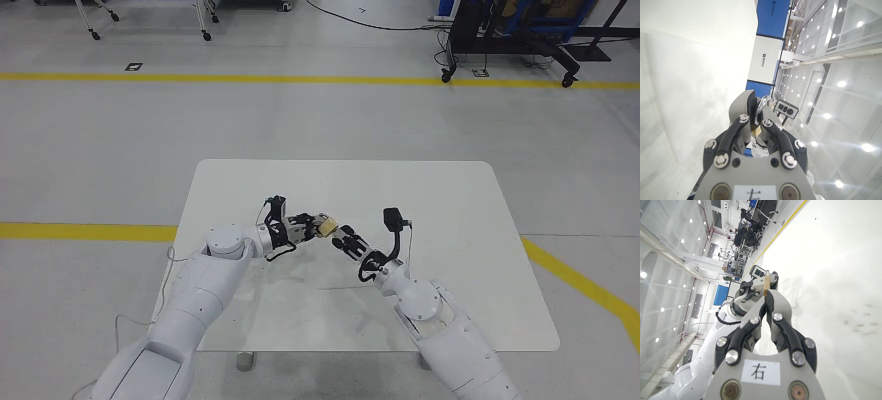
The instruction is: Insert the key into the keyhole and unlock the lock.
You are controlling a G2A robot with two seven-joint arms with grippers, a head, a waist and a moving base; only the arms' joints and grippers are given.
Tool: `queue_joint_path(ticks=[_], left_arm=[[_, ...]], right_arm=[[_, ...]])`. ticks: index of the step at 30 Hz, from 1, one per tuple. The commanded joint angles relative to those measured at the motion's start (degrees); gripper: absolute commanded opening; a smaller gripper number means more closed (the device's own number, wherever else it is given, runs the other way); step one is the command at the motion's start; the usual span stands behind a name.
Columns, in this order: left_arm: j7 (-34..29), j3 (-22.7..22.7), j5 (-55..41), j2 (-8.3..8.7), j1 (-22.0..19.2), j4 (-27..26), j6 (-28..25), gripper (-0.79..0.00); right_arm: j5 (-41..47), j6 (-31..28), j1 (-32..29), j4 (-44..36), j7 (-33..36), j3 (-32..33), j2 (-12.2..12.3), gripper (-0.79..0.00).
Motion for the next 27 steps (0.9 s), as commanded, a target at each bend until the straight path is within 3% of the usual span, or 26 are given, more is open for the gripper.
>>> queue_joint_path(ticks=[1,2,3,4,16,18,19,20,22,27], left_arm=[[-0.54,-0.04,-0.44,-0.05,0.05,0.01,-0.02,-0.785],[-0.54,-0.07,-0.51,-0.06,0.04,0.09,-0.05,-0.785],[-0.28,-0.31,-0.90,-0.05,0.01,0.25,-0.03,-0.785],[-0.14,-0.49,-1.24,-0.04,0.03,0.33,-0.04,-0.785],[2.35,-2.54,-3.39,0.20,0.78,0.29,-2.70,-0.785],[3.23,-2.93,-3.23,0.31,1.08,-0.36,-4.35,-0.785],[3.53,-3.09,-3.19,0.36,1.23,-0.61,-4.99,-0.785],[3.81,-3.51,-3.49,0.44,1.61,-1.27,-6.53,-0.785],[3.41,-3.95,-3.81,0.56,2.20,-2.29,-8.52,-0.785],[1.49,-4.74,-6.39,0.60,3.66,-3.83,-10.67,-0.785]], right_arm=[[-0.07,0.15,0.40,0.34,-0.34,-0.23,-0.11,-0.785],[0.11,0.21,0.63,0.57,-0.75,-0.34,-0.19,-0.785],[0.57,0.15,0.79,0.77,-1.55,-0.40,-0.32,-0.222],[0.79,0.11,0.83,0.85,-1.86,-0.43,-0.37,0.000],[1.08,-0.01,0.87,0.88,-2.03,-0.44,-0.42,0.000],[6.27,-1.63,-0.04,0.05,-0.96,0.44,-0.52,0.000],[8.37,-2.35,-0.37,-0.16,-0.17,0.92,-0.52,-0.228],[13.19,-3.99,-1.17,-0.50,1.77,1.90,-0.52,-0.360],[16.73,-5.30,-1.69,-0.32,3.99,2.86,-0.43,-0.431],[23.25,-8.02,-1.95,1.01,7.79,1.94,-0.77,-0.499]])
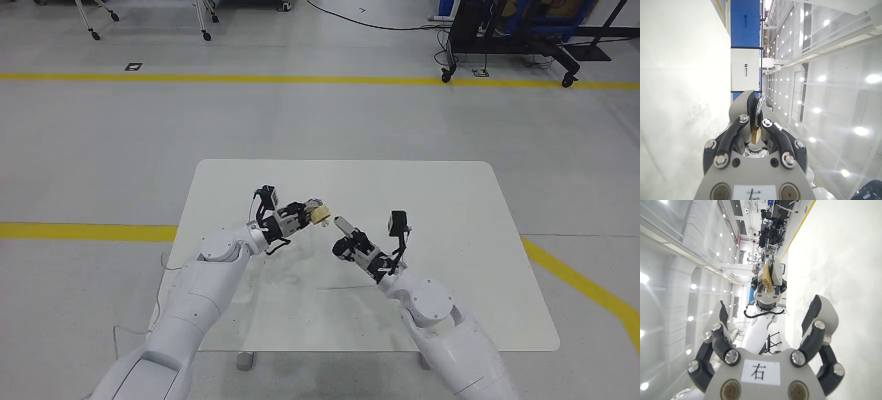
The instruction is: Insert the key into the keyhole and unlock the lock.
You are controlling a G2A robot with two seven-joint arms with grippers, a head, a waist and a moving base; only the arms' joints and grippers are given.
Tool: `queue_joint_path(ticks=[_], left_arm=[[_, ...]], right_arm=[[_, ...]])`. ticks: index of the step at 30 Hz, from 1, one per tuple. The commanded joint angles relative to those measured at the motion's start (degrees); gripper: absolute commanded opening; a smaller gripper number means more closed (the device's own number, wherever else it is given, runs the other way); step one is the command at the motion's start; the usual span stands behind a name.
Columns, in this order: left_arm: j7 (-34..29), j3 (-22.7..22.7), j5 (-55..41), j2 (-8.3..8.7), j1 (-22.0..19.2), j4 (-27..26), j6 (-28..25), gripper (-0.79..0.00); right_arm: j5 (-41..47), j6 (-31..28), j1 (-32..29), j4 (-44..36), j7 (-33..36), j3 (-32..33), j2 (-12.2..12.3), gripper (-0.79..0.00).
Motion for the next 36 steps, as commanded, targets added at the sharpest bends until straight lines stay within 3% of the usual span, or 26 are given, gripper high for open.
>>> queue_joint_path(ticks=[1,7,12,17,20,22,28,36], left_arm=[[-1.15,-0.27,-1.56,-0.04,0.37,-0.14,0.29,-0.785],[-3.30,-0.50,-3.51,-0.12,0.52,0.06,1.08,-0.785],[-3.99,-0.41,-3.48,-0.15,0.26,0.31,1.08,-0.785],[-4.80,-0.09,-3.32,-0.24,-0.01,0.42,1.43,-0.785],[-5.01,0.10,-3.17,-0.29,-0.14,0.50,1.47,-0.785],[-5.30,0.22,-3.16,-0.33,-0.20,0.54,1.50,-0.785],[-6.50,0.54,-2.76,-0.39,-0.48,0.61,0.77,-0.785],[-8.17,0.84,-1.44,-0.36,-0.80,0.34,-3.31,-0.785]], right_arm=[[2.03,-0.92,0.45,0.98,1.11,-0.65,-0.19,-0.505],[7.31,-3.44,1.92,3.89,2.12,-1.75,-0.81,-0.548],[10.85,-3.98,3.00,5.92,3.36,-1.76,-1.08,-0.650],[12.65,-3.83,3.75,6.92,4.24,-1.94,-1.26,-0.646],[13.67,-3.67,3.95,7.30,4.47,-1.93,-1.35,-0.705],[15.44,-3.36,4.05,7.59,5.19,-1.84,-1.43,-0.785],[24.40,-1.88,4.36,9.35,9.50,-0.55,-1.61,-0.785],[43.56,7.10,5.78,14.53,21.89,1.56,-1.93,-0.785]])
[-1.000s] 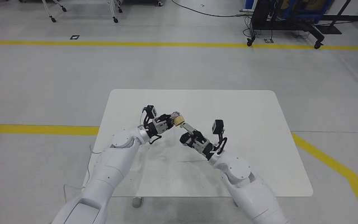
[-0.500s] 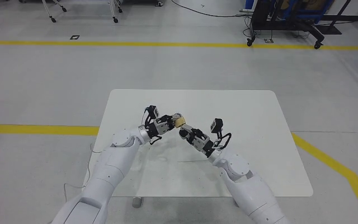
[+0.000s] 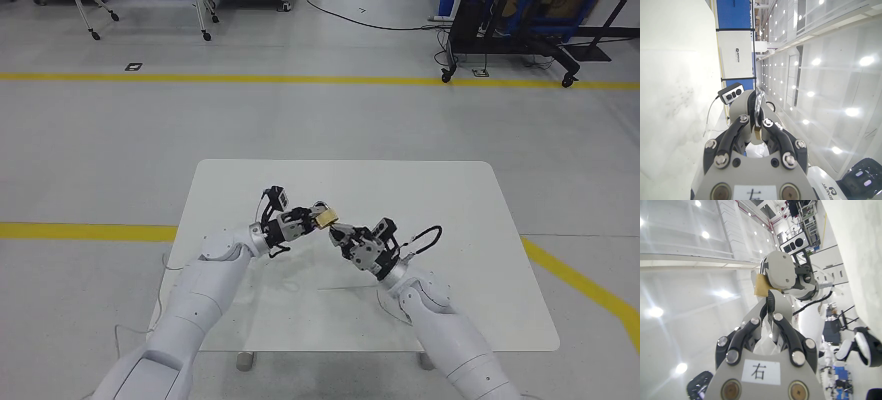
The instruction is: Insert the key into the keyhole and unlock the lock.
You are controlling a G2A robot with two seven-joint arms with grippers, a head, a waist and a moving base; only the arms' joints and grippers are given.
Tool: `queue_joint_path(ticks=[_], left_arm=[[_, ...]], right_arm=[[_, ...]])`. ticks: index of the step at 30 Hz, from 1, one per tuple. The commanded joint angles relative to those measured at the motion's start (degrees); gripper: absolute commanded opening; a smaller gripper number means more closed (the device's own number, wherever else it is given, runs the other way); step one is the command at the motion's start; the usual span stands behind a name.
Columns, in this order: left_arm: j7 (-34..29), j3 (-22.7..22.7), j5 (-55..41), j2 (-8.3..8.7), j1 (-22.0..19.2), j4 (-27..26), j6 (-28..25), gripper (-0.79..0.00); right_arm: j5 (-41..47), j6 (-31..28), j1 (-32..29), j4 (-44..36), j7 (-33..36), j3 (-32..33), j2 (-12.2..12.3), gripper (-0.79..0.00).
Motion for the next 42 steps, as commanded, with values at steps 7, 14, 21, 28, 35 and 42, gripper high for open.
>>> queue_joint_path(ticks=[7,14,21,28,35,42], left_arm=[[0.24,-0.37,0.95,0.23,0.19,-1.00,-3.32,-0.785],[0.93,-0.69,0.92,0.40,0.44,-0.83,-2.45,-0.785],[1.08,-0.48,1.04,0.36,0.29,-0.50,-2.12,-0.785],[1.66,1.95,6.86,0.24,-1.00,0.55,-0.12,-0.785],[5.28,8.68,20.45,-0.61,-2.94,1.11,7.01,-0.785],[6.85,12.88,26.58,-1.61,-3.61,1.49,10.52,-0.785]], right_arm=[[3.05,3.16,2.12,3.21,3.15,0.65,0.01,-0.785],[-6.97,-2.50,1.48,0.90,0.64,1.63,0.76,-0.422],[-13.58,-3.54,-0.67,-2.78,-1.34,4.34,1.86,-0.403],[-25.81,-8.86,-3.86,-8.24,-7.70,14.43,4.14,-0.015],[-37.14,-10.47,-11.17,-20.50,-18.03,26.60,5.98,0.000],[-39.26,-10.19,-13.46,-23.75,-19.95,28.78,6.21,0.000]])
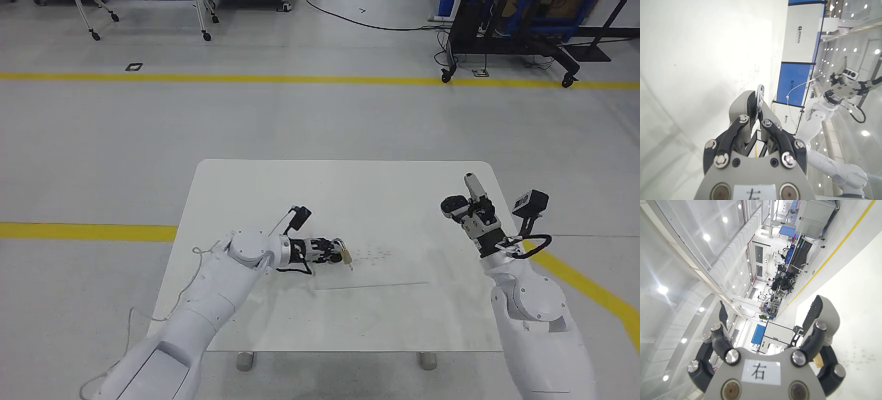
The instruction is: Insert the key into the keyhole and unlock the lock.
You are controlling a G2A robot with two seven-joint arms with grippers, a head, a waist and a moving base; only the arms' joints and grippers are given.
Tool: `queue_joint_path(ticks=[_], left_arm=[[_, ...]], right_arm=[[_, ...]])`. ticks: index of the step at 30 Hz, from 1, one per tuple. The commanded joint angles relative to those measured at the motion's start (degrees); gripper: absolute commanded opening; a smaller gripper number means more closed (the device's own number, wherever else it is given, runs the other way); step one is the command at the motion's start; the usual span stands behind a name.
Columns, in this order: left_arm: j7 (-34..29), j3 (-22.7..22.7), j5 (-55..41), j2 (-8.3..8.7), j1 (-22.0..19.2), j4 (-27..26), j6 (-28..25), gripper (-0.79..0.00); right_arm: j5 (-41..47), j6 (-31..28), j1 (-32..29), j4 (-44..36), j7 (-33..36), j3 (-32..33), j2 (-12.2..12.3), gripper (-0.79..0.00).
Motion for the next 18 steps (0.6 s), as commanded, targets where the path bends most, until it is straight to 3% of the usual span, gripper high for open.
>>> queue_joint_path(ticks=[1,2,3,4,5,13,18], left_arm=[[0.18,0.81,1.15,-0.23,-0.31,0.20,0.42,-0.785],[0.42,0.95,1.21,-0.32,-0.37,0.38,0.56,-0.785],[0.73,1.14,1.59,-0.38,-0.48,0.50,0.60,-0.646],[0.87,1.25,1.69,-0.44,-0.52,0.63,0.69,-0.351],[0.90,1.28,1.64,-0.49,-0.55,0.75,0.73,0.000],[-1.51,-1.87,-0.84,0.73,-0.08,-2.15,1.11,0.000],[2.53,-7.96,6.12,4.10,1.92,-14.00,-1.21,0.000]], right_arm=[[0.05,-0.01,0.03,0.05,0.04,-0.03,0.00,0.000],[0.05,-0.01,0.03,0.05,0.04,-0.03,0.00,0.000],[0.05,-0.01,0.03,0.05,0.04,-0.03,0.00,0.000],[0.05,-0.01,0.03,0.05,0.04,-0.03,0.00,0.000],[0.05,-0.01,0.03,0.05,0.04,-0.03,0.00,0.000],[0.05,-0.01,0.03,0.05,0.04,-0.03,0.00,0.000],[0.79,-0.48,0.98,0.59,-1.30,0.83,0.00,0.000]])
